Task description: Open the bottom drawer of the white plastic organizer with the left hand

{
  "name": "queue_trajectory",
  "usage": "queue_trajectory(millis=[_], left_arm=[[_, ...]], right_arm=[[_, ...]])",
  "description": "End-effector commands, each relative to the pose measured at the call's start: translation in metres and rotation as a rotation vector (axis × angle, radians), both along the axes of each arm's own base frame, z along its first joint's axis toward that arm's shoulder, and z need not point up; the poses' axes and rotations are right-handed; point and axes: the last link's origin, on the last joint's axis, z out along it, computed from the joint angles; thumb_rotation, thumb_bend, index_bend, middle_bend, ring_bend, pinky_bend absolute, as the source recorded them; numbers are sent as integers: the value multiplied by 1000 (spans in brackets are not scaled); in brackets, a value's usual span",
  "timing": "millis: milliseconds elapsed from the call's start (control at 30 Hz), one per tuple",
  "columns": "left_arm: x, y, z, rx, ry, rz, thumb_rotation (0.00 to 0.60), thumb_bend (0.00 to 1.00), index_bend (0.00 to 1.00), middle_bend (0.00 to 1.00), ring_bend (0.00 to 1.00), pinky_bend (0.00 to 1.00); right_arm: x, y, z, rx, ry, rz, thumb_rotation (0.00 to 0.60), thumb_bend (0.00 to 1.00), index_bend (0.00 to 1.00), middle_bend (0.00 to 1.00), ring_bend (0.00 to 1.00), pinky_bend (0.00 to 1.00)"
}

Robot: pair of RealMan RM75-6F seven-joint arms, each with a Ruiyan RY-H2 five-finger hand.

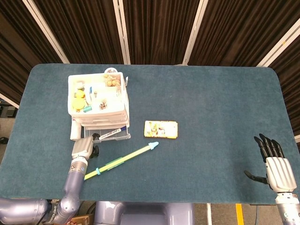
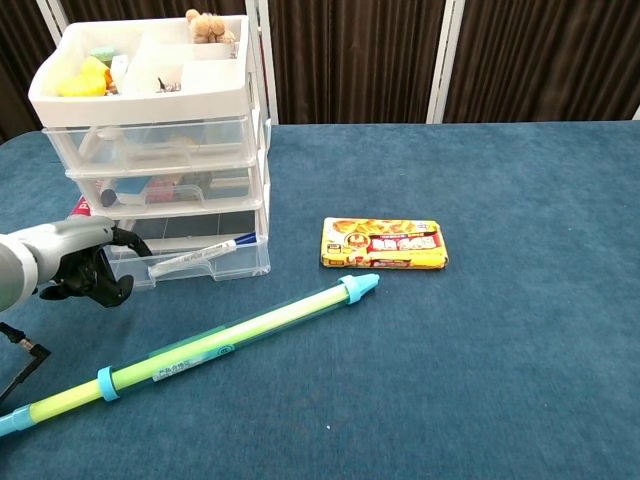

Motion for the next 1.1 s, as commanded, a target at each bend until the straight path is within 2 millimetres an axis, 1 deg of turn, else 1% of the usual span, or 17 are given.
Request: queue_trajectory(millis=[33, 200, 400, 467, 500, 567, 600, 667, 733, 767, 800, 833, 933, 1000, 1100], left_arm=[[-3, -9, 3, -10, -11, -8, 600, 643, 343, 1000, 922, 912], [-10, -26, 11, -37, -22, -19, 600, 643, 367, 1000, 922, 912], [-17, -38, 15, -60, -36, -25, 600, 644, 374, 1000, 922, 912], [-16, -41, 17, -61, -45, -33, 600, 642, 341, 1000, 920, 911], [-16, -41, 18, -58, -51, -39, 600, 637, 307, 996, 913, 910], [-14, -41, 21, -37, -63, -63, 600, 594, 240, 976, 888, 896], [-14, -41, 22, -22, -64, -80, 600, 538, 194, 943, 854, 872], [-15, -41, 25, 10, -56, -118, 600, 392, 99, 813, 734, 786], [-18, -41, 30, 40, -30, -162, 600, 212, 13, 554, 497, 647], [-19, -42, 32, 54, -10, -186, 600, 175, 3, 472, 420, 596], [-21, -42, 35, 69, 8, -209, 600, 137, 0, 373, 325, 526], [-23, -43, 38, 85, 18, -228, 600, 103, 0, 299, 260, 471], [-29, -47, 49, 117, 34, -266, 600, 54, 0, 195, 162, 409], [-34, -50, 59, 136, 40, -290, 600, 54, 0, 162, 124, 368], [-44, -56, 80, 180, 61, -357, 600, 54, 0, 105, 57, 265]], right_arm=[[0, 0, 0, 0, 1, 1, 600, 92, 0, 0, 0, 0], [0, 1, -1, 0, 4, 1, 600, 92, 0, 0, 0, 0], [0, 1, -1, 0, 5, -1, 600, 92, 0, 0, 0, 0], [0, 1, -1, 0, 6, -1, 600, 92, 0, 0, 0, 0], [0, 1, -1, 0, 6, -2, 600, 92, 0, 0, 0, 0], [0, 1, -1, -1, 6, -1, 600, 92, 0, 0, 0, 0], [0, 1, -1, -1, 5, -2, 600, 92, 0, 0, 0, 0], [0, 1, -1, 0, 5, -2, 600, 92, 0, 0, 0, 0], [0, 1, -1, 0, 6, -2, 600, 92, 0, 0, 0, 0], [0, 1, -1, 0, 6, -2, 600, 92, 0, 0, 0, 0], [0, 1, -1, 0, 9, -1, 600, 91, 0, 0, 0, 0], [0, 1, -1, 2, 17, 3, 600, 91, 0, 0, 0, 0], [0, 1, -2, 4, 13, 2, 600, 92, 0, 0, 0, 0], [-1, 1, -1, 2, 12, -3, 600, 92, 0, 0, 0, 0], [-1, 0, 1, -7, 5, -10, 600, 92, 0, 0, 0, 0]])
